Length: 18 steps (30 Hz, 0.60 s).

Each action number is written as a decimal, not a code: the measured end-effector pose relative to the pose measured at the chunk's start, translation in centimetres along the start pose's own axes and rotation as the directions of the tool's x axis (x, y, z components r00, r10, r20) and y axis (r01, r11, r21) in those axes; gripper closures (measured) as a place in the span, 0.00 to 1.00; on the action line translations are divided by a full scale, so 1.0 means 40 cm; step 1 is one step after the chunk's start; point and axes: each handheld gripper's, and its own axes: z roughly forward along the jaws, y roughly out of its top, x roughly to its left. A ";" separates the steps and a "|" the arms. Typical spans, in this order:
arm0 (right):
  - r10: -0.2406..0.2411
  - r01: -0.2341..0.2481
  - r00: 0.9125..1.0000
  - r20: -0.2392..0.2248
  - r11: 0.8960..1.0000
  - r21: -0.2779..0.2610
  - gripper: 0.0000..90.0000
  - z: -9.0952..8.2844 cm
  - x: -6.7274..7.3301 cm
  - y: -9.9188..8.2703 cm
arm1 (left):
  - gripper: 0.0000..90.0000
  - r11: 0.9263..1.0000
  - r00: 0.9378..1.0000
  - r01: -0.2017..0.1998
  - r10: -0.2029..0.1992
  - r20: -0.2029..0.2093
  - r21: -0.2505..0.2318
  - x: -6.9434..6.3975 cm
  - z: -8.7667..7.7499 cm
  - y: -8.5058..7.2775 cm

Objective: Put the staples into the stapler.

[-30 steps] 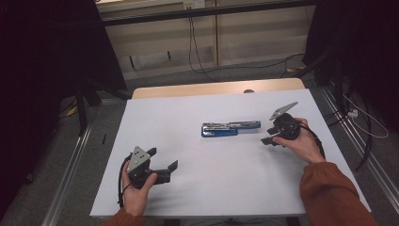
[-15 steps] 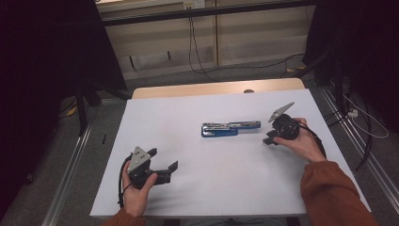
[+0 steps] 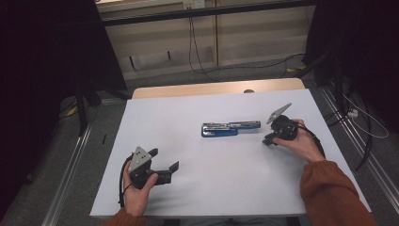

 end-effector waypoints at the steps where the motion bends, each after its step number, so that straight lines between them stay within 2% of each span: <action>1: 0.001 -0.001 1.000 0.000 1.000 0.002 0.85 0.000 0.000 0.000 | 0.06 1.000 1.000 0.003 -0.003 -0.003 0.001 0.000 0.000 0.000; 7: 0.015 -0.015 1.000 0.008 1.000 0.022 0.88 0.002 0.003 0.006 | 0.06 1.000 1.000 0.002 -0.002 -0.001 0.002 0.002 0.000 0.000; 18: 0.019 -0.019 1.000 0.004 1.000 0.005 0.88 0.001 0.003 0.003 | 0.06 1.000 1.000 0.000 0.000 -0.001 0.006 0.003 0.001 -0.001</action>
